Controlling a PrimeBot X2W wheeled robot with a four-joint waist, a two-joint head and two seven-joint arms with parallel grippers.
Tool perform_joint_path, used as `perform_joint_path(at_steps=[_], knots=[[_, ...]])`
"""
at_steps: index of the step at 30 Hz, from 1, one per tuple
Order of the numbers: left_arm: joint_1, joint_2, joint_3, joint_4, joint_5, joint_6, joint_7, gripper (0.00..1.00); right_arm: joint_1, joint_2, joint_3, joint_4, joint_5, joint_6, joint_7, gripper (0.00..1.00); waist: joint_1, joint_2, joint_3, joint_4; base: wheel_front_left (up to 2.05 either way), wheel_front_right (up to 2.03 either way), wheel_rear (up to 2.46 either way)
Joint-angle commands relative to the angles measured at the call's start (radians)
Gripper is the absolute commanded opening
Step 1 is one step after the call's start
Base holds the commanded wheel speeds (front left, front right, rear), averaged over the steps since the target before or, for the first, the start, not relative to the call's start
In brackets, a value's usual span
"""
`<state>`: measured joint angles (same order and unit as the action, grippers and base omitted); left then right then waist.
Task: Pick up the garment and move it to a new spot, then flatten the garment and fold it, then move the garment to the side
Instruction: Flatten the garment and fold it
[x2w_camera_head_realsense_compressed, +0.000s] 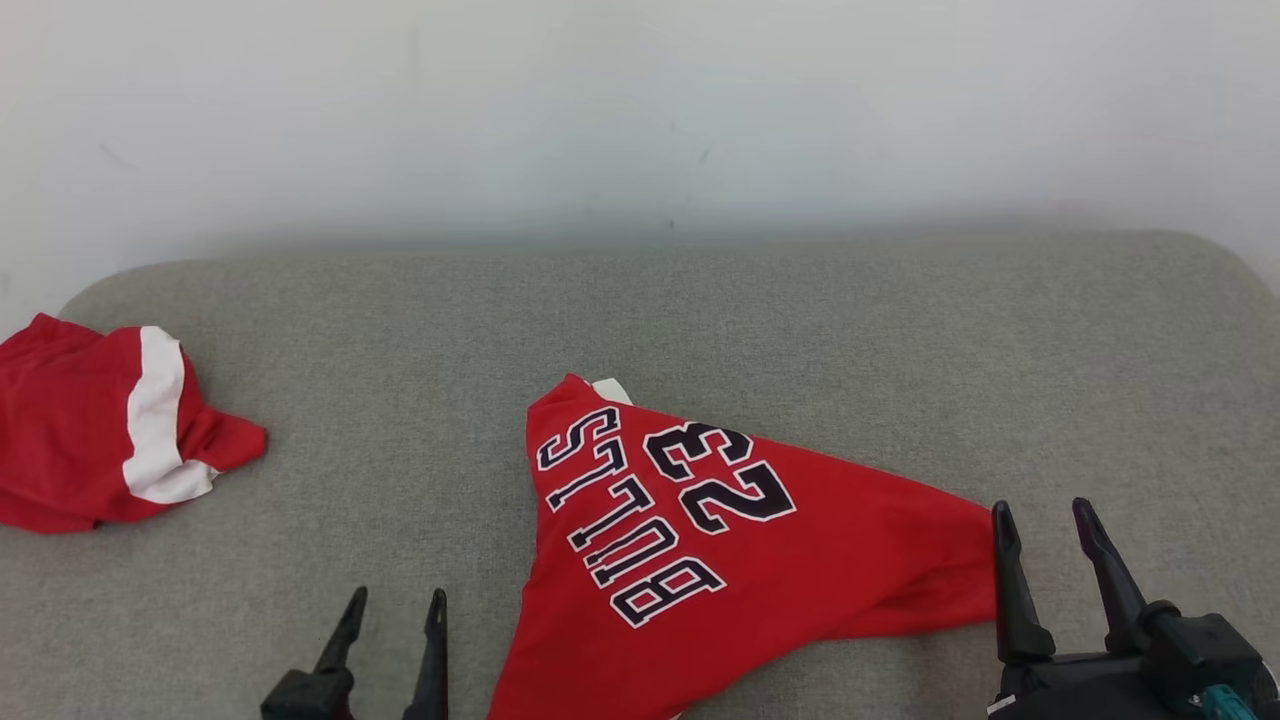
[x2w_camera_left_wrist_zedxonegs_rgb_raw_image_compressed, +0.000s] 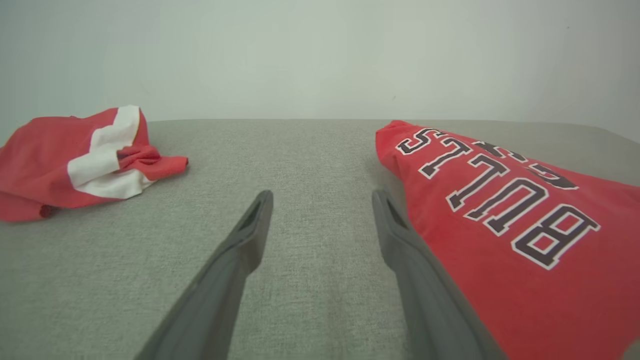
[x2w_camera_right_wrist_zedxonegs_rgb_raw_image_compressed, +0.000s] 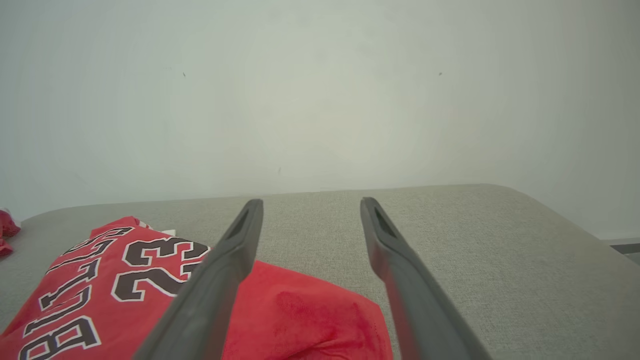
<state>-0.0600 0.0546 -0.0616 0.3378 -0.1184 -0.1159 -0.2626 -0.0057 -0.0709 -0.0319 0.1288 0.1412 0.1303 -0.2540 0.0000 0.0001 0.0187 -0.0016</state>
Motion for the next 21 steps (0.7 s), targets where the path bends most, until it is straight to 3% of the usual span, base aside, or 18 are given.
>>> perform_joint_path(at_steps=[1, 8, 19, 21], knots=[[-0.013, 0.001, -0.010, 0.018, -0.003, -0.007, -0.003, 1.00, 0.010, 0.003, 0.002, 0.002, 0.012, 0.001, 0.003, 1.00, 0.0000, -0.0001, 0.003, -0.009, 0.00, 0.00, 0.00], [-0.008, 0.001, -0.099, 0.140, -0.023, -0.014, 0.004, 1.00, 0.014, 0.006, 0.000, 0.013, 0.013, 0.001, 0.000, 1.00, 0.0000, -0.0001, 0.009, -0.024, 0.00, 0.00, 0.00], [-0.015, 0.021, -0.233, 0.238, -0.064, -0.013, 0.108, 0.98, 0.007, 0.010, -0.007, 0.019, 0.005, 0.001, -0.003, 1.00, 0.0000, -0.0001, 0.022, -0.017, 0.00, 0.00, 0.00], [-0.025, 0.021, -0.261, 0.244, -0.080, -0.014, 0.125, 0.03, 0.004, 0.010, -0.006, 0.020, 0.005, 0.001, -0.004, 1.00, 0.0000, -0.0001, 0.023, -0.017, 0.00, 0.00, 0.00]])
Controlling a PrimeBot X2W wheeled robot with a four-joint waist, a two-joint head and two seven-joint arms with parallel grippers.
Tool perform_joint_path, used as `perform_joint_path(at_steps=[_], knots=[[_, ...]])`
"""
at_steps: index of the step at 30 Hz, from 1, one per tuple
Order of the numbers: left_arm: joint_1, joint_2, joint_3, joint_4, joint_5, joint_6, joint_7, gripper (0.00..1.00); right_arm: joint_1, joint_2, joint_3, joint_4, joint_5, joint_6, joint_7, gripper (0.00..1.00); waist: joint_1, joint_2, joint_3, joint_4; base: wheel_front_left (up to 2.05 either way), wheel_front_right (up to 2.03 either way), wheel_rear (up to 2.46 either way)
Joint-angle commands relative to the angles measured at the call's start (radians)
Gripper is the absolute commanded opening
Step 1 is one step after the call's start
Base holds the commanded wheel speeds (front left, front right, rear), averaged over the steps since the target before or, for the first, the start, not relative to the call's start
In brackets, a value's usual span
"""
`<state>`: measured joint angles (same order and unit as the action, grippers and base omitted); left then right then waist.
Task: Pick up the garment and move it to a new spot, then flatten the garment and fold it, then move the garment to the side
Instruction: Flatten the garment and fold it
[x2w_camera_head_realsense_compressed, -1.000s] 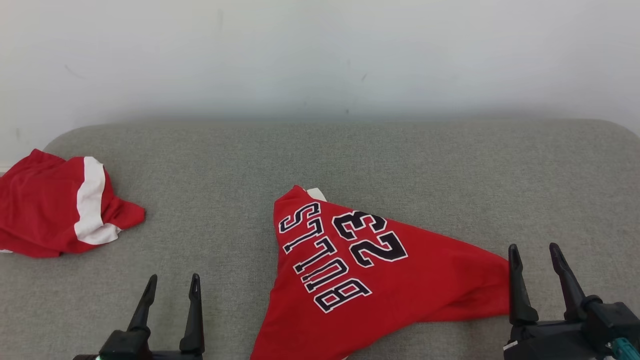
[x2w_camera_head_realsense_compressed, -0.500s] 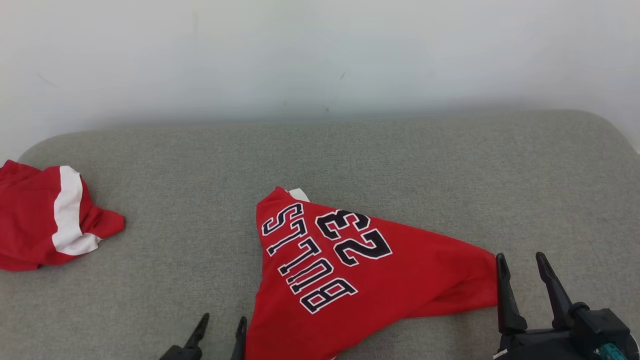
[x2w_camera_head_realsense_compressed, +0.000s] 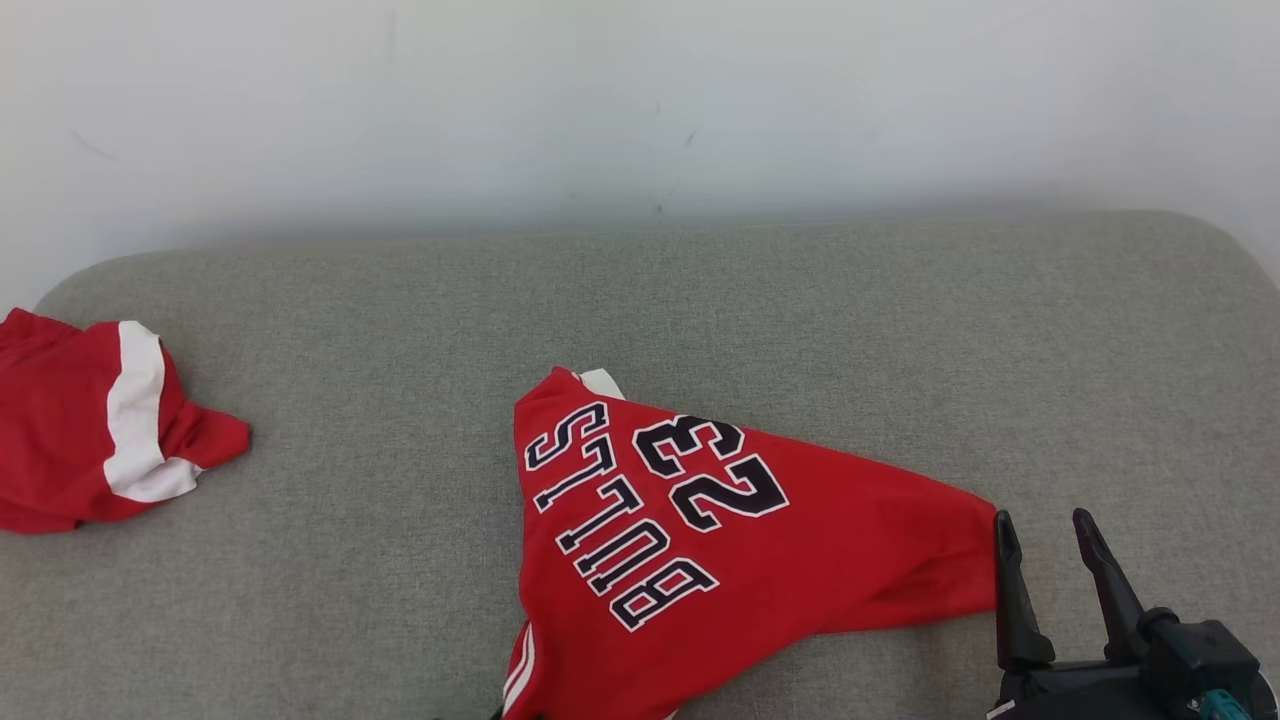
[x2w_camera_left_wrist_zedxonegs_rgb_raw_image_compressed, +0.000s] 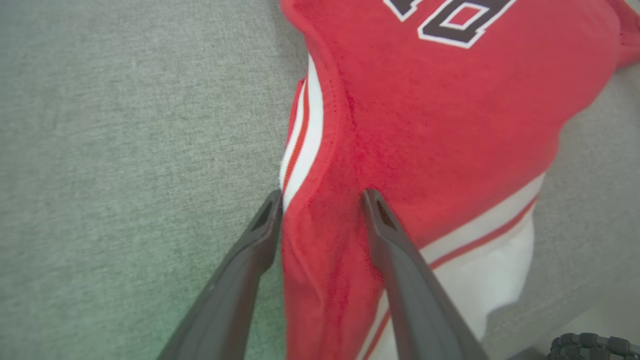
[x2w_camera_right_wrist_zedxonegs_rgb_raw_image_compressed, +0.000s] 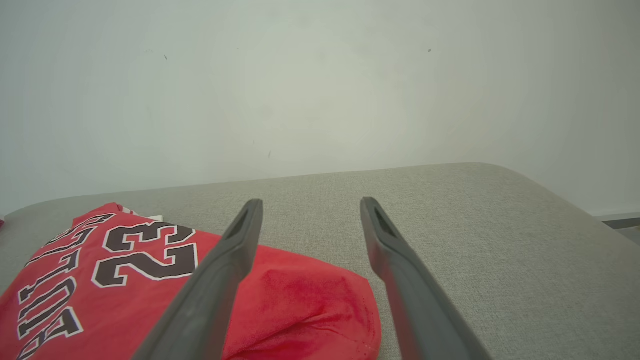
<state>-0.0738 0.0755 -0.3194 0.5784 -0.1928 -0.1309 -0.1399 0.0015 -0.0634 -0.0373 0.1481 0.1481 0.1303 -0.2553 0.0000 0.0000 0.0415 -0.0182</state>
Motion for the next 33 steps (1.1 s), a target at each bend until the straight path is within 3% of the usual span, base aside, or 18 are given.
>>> perform_joint_path(at_steps=[1, 5, 11, 16, 25, 26, 27, 28, 33], knots=[[-0.015, 0.002, -0.013, 0.004, -0.012, 0.001, 0.003, 0.00, -0.004, 0.003, 0.000, 0.002, -0.002, 0.001, -0.003, 1.00, 0.0000, 0.0000, 0.001, 0.000, 0.00, 0.00, 0.00], [-0.042, 0.021, -0.008, -0.016, -0.015, 0.009, -0.030, 0.00, -0.005, 0.004, -0.004, 0.004, -0.002, 0.001, -0.004, 1.00, 0.0000, 0.0000, -0.001, 0.000, 0.00, 0.00, 0.00], [-0.087, 0.092, 0.077, -0.141, -0.013, 0.081, -0.098, 0.00, 0.002, 0.006, -0.017, 0.008, -0.002, 0.001, -0.008, 1.00, 0.0000, 0.0000, -0.011, 0.005, 0.00, 0.00, 0.00], [-0.094, 0.141, 0.127, -0.210, -0.022, 0.107, -0.109, 0.00, 0.005, 0.008, -0.019, 0.012, -0.002, 0.001, -0.010, 1.00, 0.0000, 0.0000, -0.016, 0.005, 0.00, 0.00, 0.00], [-0.127, 0.164, 0.157, -0.160, -0.038, 0.111, -0.119, 0.00, -0.007, 0.009, -0.016, 0.031, -0.007, 0.001, -0.010, 1.00, 0.0000, 0.0000, -0.016, -0.015, 0.00, 0.00, 0.00], [-0.132, 0.165, 0.156, -0.144, -0.038, 0.109, -0.120, 0.26, -0.008, 0.009, -0.016, 0.033, -0.008, 0.001, -0.010, 1.00, 0.0000, 0.0000, -0.015, -0.018, 0.00, 0.00, 0.00], [-0.139, 0.164, 0.157, -0.131, -0.041, 0.109, -0.122, 0.90, -0.008, 0.009, -0.016, 0.036, -0.009, 0.001, -0.010, 1.00, 0.0000, 0.0000, -0.015, -0.021, 0.00, 0.00, 0.00], [-0.140, 0.161, 0.158, -0.120, -0.042, 0.108, -0.122, 1.00, -0.008, 0.009, -0.019, 0.036, -0.009, 0.001, -0.010, 1.00, 0.0000, 0.0000, -0.015, -0.023, 0.00, 0.00, 0.00], [-0.123, 0.150, 0.192, -0.164, -0.042, 0.128, -0.127, 1.00, 0.003, 0.010, -0.035, 0.036, -0.009, 0.001, -0.010, 1.00, 0.0000, 0.0000, -0.014, -0.015, 0.00, 0.00, 0.00]])
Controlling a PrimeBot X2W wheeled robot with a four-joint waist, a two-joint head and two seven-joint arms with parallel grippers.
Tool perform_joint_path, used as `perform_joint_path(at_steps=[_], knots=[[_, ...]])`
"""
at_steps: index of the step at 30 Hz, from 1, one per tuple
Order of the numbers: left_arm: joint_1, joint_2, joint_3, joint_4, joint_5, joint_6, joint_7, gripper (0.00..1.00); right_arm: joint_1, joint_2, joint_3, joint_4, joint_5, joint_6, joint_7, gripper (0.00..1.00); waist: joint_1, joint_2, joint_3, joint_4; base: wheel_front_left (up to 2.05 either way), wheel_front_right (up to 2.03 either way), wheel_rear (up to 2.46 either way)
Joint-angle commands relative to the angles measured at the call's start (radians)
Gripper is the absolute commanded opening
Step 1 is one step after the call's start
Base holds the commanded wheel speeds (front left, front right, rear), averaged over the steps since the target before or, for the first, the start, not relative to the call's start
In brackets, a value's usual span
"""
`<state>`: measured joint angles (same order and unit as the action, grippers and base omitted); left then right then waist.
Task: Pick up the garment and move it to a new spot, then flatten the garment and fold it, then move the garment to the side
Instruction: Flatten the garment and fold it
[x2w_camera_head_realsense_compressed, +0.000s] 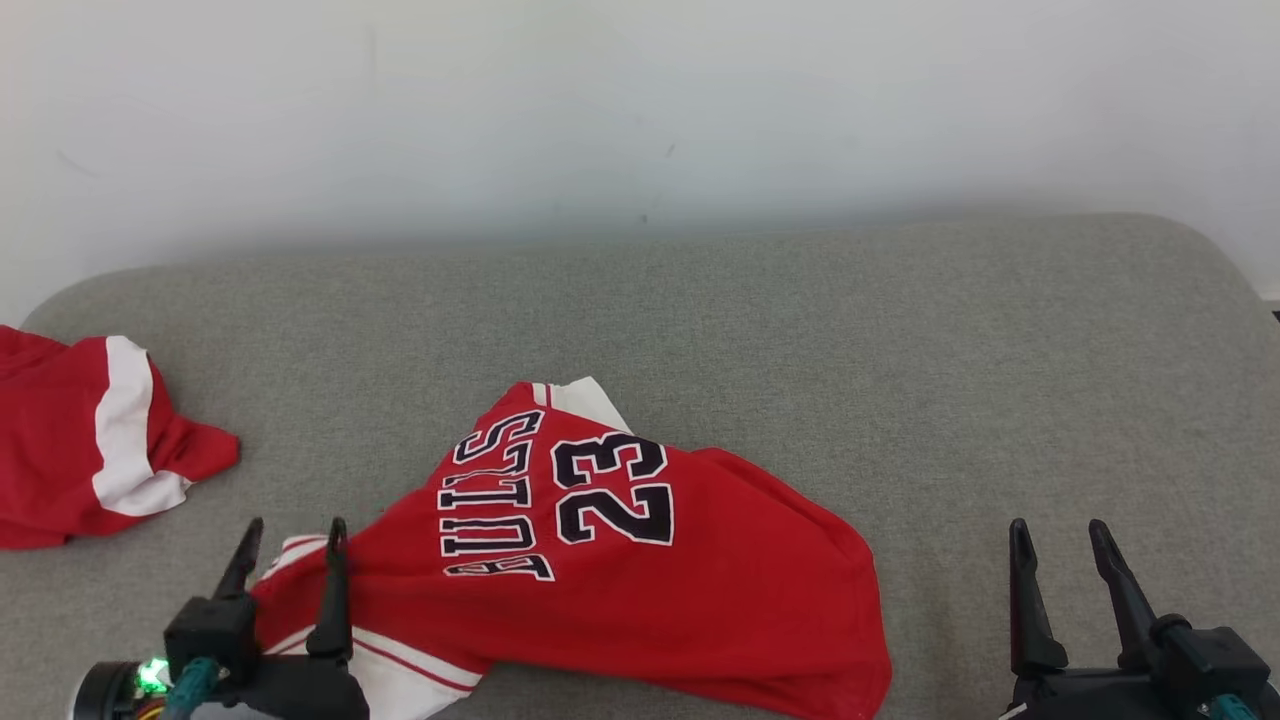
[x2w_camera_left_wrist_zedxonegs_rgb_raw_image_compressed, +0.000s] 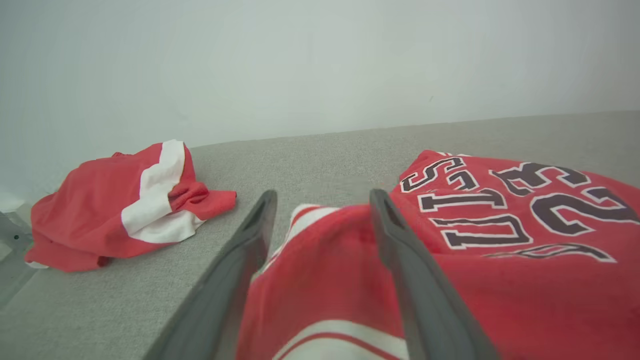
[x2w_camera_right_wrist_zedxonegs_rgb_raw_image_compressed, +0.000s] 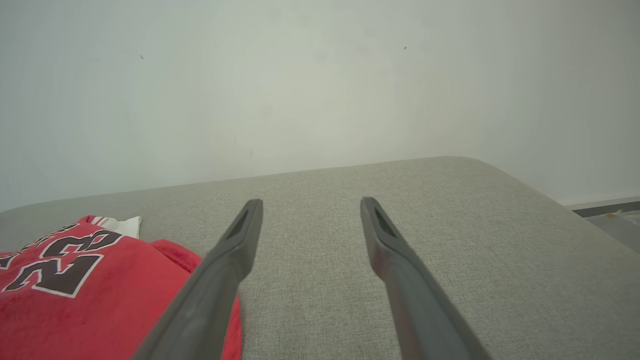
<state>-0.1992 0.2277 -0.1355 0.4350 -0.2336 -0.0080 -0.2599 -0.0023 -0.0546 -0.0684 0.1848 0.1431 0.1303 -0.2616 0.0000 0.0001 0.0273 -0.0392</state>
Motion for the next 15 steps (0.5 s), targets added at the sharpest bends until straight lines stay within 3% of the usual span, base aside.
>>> perform_joint_path(at_steps=[1, 15], knots=[[0.015, -0.005, 0.020, -0.044, 0.005, 0.010, -0.006, 1.00, 0.009, 0.001, -0.008, 0.000, -0.004, 0.001, -0.004, 1.00, 0.0000, -0.0001, -0.001, 0.010, 0.00, 0.00, 0.00], [0.174, -0.067, 0.121, -0.343, 0.104, 0.027, -0.006, 1.00, 0.022, 0.003, -0.009, 0.011, 0.003, 0.001, -0.003, 1.00, 0.0000, -0.0001, -0.028, 0.067, 0.00, 0.00, 0.00]])
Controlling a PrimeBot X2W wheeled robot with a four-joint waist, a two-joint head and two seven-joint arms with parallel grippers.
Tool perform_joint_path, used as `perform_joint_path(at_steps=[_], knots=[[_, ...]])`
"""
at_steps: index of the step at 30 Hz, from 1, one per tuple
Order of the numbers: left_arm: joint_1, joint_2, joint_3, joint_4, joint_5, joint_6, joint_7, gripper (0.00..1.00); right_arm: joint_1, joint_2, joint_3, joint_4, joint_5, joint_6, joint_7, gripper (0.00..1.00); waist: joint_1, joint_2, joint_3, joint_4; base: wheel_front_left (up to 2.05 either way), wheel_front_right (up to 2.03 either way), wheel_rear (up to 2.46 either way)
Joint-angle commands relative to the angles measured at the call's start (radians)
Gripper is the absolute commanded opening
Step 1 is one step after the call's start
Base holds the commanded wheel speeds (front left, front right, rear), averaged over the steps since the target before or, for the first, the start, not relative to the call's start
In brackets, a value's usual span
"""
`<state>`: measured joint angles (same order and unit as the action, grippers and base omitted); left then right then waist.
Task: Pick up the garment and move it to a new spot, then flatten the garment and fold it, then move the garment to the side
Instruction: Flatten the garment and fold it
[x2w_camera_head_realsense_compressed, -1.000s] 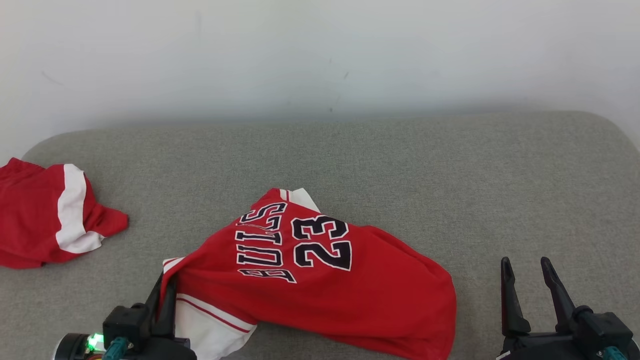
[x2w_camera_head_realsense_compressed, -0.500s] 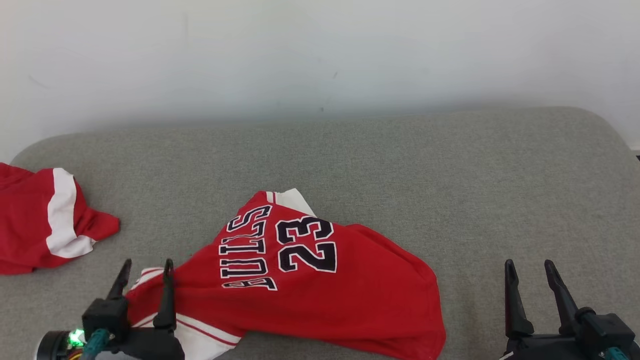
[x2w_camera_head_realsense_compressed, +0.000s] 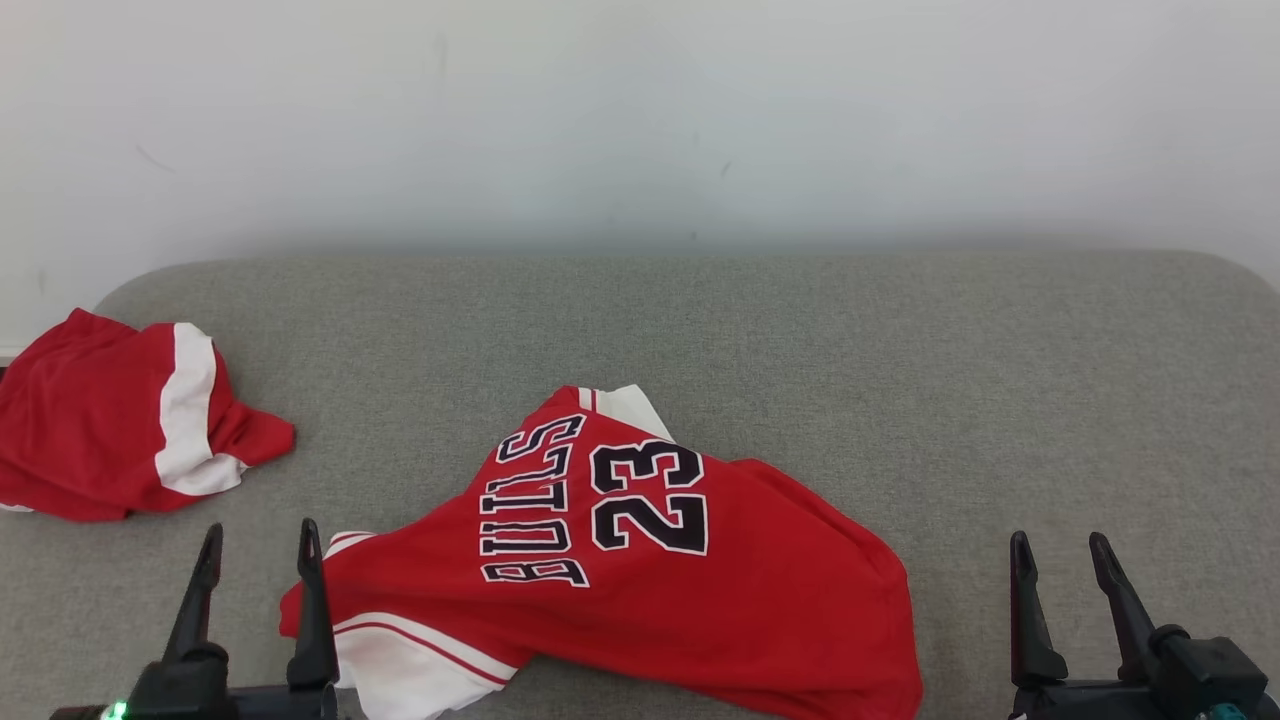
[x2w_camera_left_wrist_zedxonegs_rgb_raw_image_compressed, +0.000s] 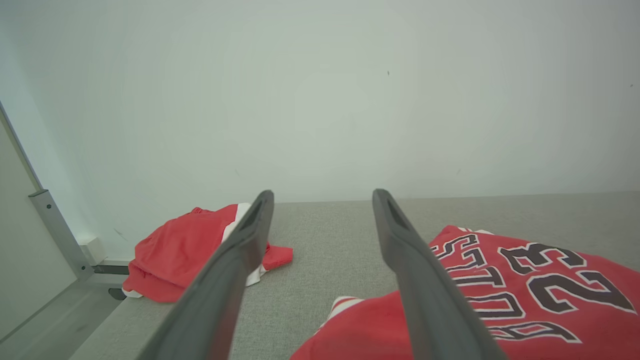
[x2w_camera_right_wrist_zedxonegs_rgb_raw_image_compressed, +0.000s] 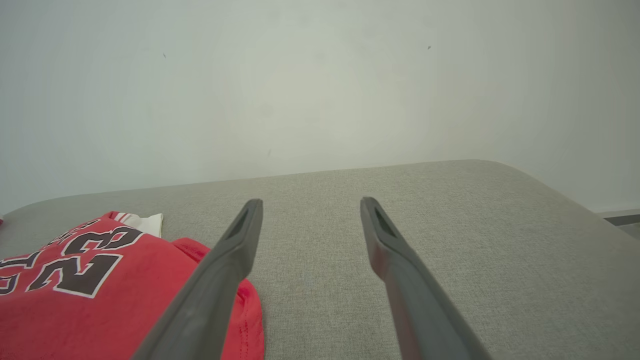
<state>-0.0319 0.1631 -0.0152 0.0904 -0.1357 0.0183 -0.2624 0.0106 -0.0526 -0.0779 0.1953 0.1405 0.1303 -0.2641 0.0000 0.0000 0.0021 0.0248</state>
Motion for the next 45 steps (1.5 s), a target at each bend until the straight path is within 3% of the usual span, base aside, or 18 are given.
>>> perform_joint_path(at_steps=[1, 10, 18, 31, 45], knots=[[0.021, -0.009, 0.005, -0.004, 0.008, 0.003, -0.003, 1.00, 0.011, 0.001, 0.002, 0.002, 0.006, 0.001, 0.000, 1.00, 0.0000, 0.0000, -0.004, 0.006, 0.00, 0.00, 0.00], [0.036, -0.038, 0.020, 0.019, 0.022, -0.043, -0.003, 1.00, -0.016, -0.019, 0.044, 0.029, 0.000, 0.001, 0.004, 1.00, 0.0000, 0.0000, 0.000, 0.025, 0.00, 0.00, 0.00], [0.001, -0.065, 0.007, 0.033, 0.036, -0.070, -0.004, 1.00, -0.155, -0.092, 0.131, 0.087, -0.001, 0.001, 0.056, 1.00, 0.0000, 0.0000, 0.026, 0.060, 0.00, 0.00, 0.00], [-0.056, -0.101, -0.020, 0.066, 0.034, -0.095, -0.004, 1.00, -0.457, -0.204, 0.309, 0.354, 0.024, 0.001, 0.140, 1.00, 0.0000, 0.0000, 0.100, 0.159, 0.00, 0.00, 0.00], [-0.077, -0.111, -0.027, 0.088, 0.029, -0.094, -0.004, 1.00, -0.607, -0.227, 0.542, 0.691, 0.097, 0.001, 0.176, 1.00, 0.0000, 0.0000, 0.115, 0.199, 0.00, 0.00, 0.00]])
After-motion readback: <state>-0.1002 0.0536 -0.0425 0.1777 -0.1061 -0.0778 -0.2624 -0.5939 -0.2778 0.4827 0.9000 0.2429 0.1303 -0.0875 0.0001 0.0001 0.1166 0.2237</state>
